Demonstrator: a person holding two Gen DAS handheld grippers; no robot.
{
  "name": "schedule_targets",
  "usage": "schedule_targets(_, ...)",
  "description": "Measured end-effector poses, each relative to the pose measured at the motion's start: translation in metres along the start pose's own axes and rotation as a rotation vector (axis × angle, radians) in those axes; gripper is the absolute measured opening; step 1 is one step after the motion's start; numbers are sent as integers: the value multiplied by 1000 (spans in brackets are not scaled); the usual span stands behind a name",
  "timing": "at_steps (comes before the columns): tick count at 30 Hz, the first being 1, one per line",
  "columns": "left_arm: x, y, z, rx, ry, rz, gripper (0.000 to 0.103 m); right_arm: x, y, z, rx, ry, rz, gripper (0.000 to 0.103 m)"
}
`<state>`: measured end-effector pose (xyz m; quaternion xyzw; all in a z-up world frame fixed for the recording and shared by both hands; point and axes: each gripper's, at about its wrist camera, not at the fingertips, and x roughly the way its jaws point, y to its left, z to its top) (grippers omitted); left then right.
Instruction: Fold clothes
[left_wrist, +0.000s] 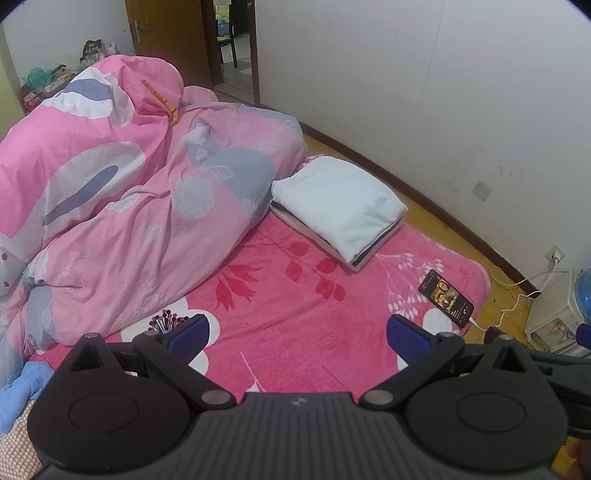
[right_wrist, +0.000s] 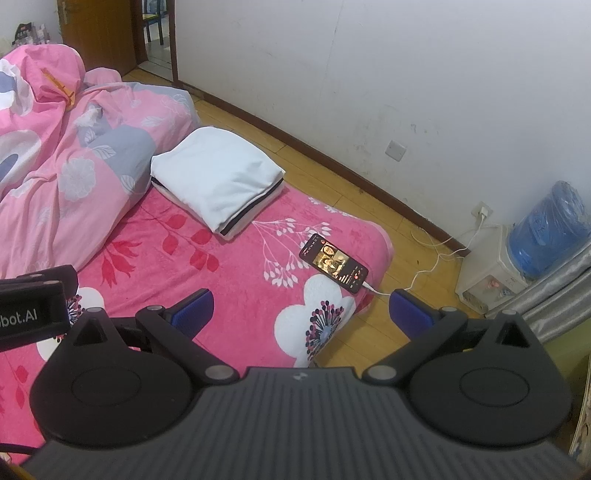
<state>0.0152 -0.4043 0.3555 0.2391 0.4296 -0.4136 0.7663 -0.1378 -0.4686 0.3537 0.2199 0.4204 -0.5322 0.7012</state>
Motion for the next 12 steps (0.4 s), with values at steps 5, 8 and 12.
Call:
schedule_targets(5, 0, 1, 0, -2, 2, 0, 103, 1, 0, 0, 0, 1, -1, 102)
schedule_targets(8, 1, 1, 0, -2, 4, 0, 102, 1, 0, 0, 0, 2, 0, 102)
schedule_targets(12, 1, 2, 0, -6, 5, 2, 103, 2, -1, 0, 0, 4, 1, 102)
